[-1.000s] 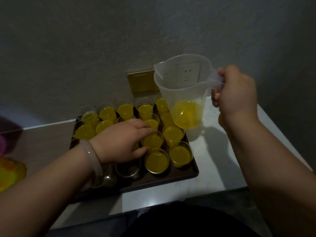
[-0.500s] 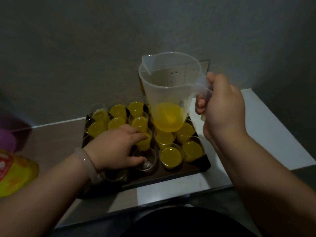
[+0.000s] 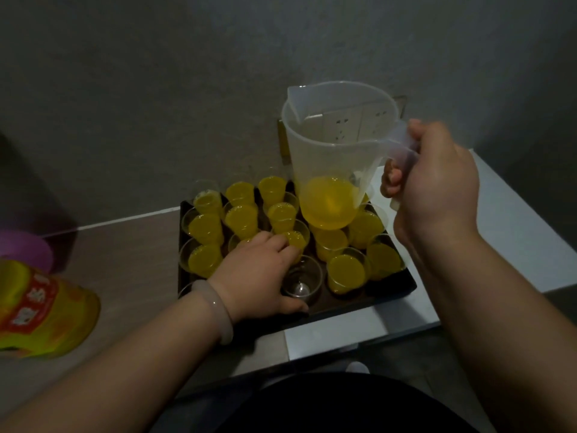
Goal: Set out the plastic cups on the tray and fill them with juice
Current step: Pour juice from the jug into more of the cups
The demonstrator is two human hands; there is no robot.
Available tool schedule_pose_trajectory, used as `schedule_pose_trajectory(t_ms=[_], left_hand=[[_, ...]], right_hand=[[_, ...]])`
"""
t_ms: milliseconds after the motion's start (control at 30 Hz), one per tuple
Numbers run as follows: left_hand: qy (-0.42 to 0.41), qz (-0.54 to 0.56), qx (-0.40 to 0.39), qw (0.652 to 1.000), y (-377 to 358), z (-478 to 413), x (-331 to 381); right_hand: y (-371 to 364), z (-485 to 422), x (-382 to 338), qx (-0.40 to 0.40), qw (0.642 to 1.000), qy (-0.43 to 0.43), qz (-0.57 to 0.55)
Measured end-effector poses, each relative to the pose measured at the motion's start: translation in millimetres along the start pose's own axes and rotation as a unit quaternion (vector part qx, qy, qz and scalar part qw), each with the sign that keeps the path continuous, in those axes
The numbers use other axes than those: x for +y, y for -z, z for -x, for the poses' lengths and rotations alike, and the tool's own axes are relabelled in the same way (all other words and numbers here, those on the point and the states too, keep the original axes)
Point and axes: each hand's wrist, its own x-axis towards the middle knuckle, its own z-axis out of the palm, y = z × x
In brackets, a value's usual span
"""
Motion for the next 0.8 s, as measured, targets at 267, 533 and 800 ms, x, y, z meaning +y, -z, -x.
schedule_pose_trajectory(t_ms=[267,533,800], left_hand=[[-0.026,-0.002,0.011,1.000,-5.9,-3.4,-4.4],[-0.071,-0.010,0.026,0.997,-13.5,-8.9,-10.4],[-0.079,0.007,0.028,0.996,-16.7,-8.3,-13.8]], right_hand=[[-2.8,5.2,3.1,0.007,1.000,0.003,-0.008],[-2.1,5.0,6.7,0.023,1.000,0.000,0.010],[-4.8,9.3,8.5,0.012,1.000,0.005,0.019]])
